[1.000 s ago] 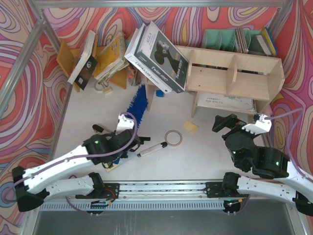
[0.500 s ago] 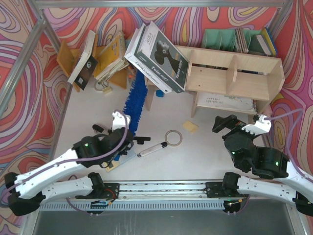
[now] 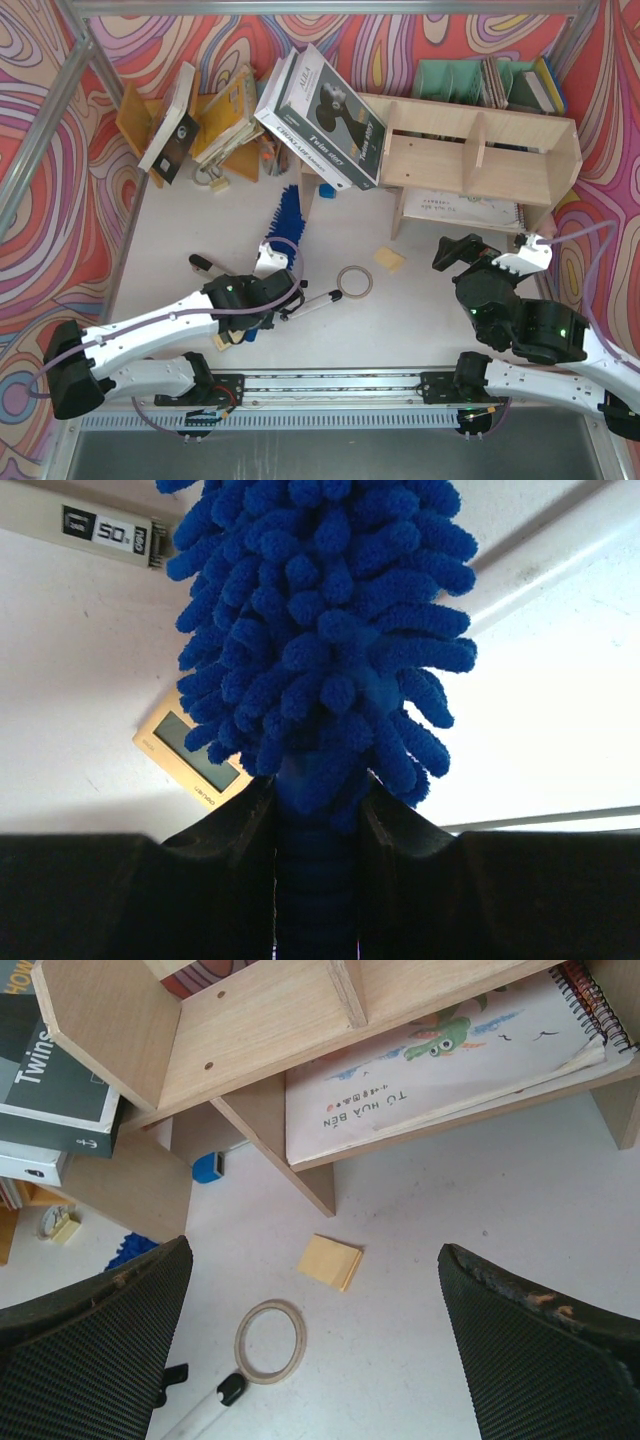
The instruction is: Dust the bookshelf with a duster
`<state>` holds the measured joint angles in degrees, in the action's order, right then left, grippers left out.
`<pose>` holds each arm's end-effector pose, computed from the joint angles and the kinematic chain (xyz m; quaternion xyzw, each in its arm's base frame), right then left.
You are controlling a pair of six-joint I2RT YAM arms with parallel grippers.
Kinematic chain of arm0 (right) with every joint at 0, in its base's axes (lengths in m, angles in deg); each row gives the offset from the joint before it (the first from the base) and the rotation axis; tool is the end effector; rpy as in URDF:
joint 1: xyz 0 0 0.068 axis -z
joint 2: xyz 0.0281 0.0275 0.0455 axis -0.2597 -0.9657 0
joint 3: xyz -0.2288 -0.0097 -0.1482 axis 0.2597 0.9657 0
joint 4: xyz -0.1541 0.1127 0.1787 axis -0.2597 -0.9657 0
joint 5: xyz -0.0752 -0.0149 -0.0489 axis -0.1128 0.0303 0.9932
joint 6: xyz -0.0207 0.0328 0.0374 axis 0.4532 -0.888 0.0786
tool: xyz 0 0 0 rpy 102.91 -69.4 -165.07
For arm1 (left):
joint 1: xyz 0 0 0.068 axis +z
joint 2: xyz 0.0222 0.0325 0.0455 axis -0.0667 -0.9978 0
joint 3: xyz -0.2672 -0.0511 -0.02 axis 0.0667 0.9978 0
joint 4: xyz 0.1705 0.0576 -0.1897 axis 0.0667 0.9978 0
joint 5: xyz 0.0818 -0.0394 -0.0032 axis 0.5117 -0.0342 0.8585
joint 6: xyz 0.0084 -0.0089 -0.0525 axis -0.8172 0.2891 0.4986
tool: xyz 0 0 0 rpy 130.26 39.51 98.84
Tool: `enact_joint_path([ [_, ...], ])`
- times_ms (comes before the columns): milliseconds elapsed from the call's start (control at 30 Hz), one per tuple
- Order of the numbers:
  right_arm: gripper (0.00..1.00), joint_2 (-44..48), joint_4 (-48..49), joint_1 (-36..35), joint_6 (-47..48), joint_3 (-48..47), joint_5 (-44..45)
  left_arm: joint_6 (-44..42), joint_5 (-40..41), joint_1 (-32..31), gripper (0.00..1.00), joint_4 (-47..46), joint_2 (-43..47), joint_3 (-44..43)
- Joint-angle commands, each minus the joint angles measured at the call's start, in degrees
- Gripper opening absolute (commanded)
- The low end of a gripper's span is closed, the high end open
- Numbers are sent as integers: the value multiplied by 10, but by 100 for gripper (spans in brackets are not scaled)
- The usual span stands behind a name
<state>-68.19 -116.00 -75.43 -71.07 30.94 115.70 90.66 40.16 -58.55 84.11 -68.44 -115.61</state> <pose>0.0696 0.0556 0.3672 0.2583 0.7228 0.1070 0.6319 0.1055 -0.1669 0.2460 0.1424 0.9453 -0.0041 0.2935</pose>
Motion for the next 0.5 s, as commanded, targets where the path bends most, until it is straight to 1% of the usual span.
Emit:
enact_joint_path([
  [0,99,-2,0,-5,1,0,18,-5,33,-3,0,19,16,-40],
  [133,99,8,-3,-5,-1,6,18,-36,65,-3,0,43,58,-77],
  [267,99,16,-10,-5,-13,14,16,-71,76,-3,0,41,118,-108],
  [467,99,13,-12,-5,-16,18,16,-117,108,-3,0,38,182,-153],
])
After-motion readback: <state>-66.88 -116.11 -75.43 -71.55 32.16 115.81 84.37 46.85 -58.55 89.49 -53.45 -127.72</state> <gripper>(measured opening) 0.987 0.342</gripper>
